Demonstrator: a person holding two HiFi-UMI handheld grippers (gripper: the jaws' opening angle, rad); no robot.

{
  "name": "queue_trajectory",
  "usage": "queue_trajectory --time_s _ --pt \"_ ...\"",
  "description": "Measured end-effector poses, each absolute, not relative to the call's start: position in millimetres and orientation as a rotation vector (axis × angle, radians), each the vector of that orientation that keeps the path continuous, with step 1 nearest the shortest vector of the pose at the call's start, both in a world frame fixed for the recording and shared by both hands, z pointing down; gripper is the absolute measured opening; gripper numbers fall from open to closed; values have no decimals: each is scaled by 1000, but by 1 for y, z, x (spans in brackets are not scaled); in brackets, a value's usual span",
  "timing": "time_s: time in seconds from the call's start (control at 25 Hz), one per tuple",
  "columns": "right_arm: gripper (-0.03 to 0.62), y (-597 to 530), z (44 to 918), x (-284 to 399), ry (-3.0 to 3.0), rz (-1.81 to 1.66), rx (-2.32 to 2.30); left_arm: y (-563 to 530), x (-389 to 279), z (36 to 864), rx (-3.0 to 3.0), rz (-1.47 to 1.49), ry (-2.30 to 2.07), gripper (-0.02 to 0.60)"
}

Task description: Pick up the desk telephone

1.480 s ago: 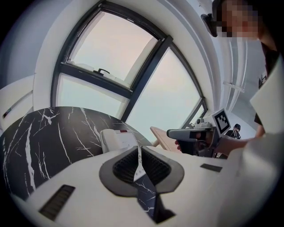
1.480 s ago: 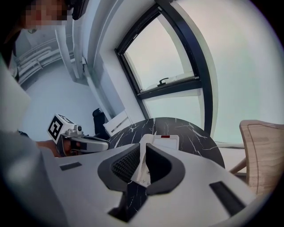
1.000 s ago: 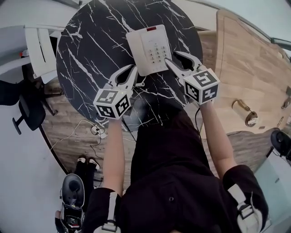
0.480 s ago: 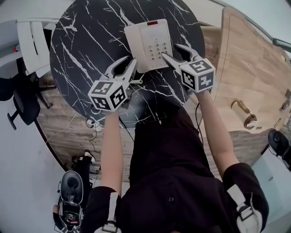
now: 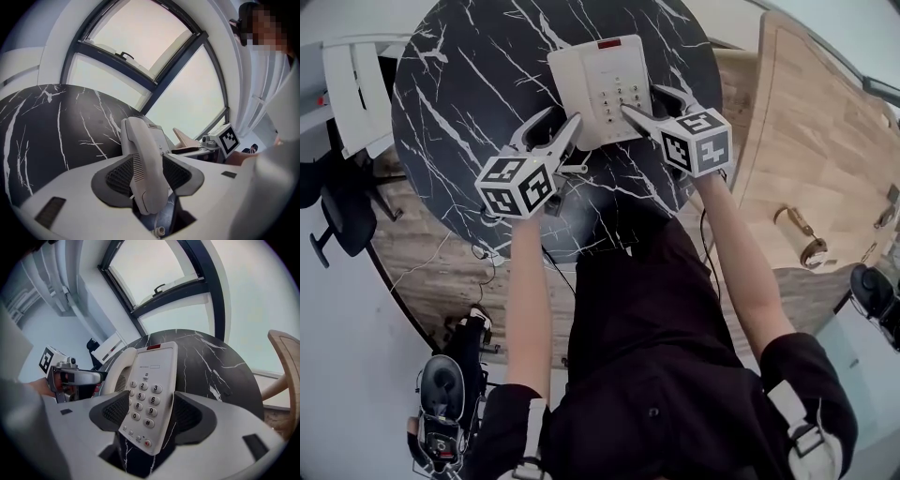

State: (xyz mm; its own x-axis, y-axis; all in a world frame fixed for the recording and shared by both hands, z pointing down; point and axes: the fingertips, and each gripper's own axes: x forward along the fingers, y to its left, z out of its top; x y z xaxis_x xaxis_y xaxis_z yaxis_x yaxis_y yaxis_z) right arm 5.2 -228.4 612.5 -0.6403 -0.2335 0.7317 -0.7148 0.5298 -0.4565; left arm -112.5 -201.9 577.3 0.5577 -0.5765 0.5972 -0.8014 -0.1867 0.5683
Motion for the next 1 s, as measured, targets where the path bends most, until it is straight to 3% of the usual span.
queue_trajectory --time_s 0.36,1.0 --pt "304 -235 626 -1 -2152 1071 743 -215 -105 592 1866 283 -1093 282" --pt "318 -241 636 -9 -2163 1102 697 -221 -99 603 1837 218 -1007 315"
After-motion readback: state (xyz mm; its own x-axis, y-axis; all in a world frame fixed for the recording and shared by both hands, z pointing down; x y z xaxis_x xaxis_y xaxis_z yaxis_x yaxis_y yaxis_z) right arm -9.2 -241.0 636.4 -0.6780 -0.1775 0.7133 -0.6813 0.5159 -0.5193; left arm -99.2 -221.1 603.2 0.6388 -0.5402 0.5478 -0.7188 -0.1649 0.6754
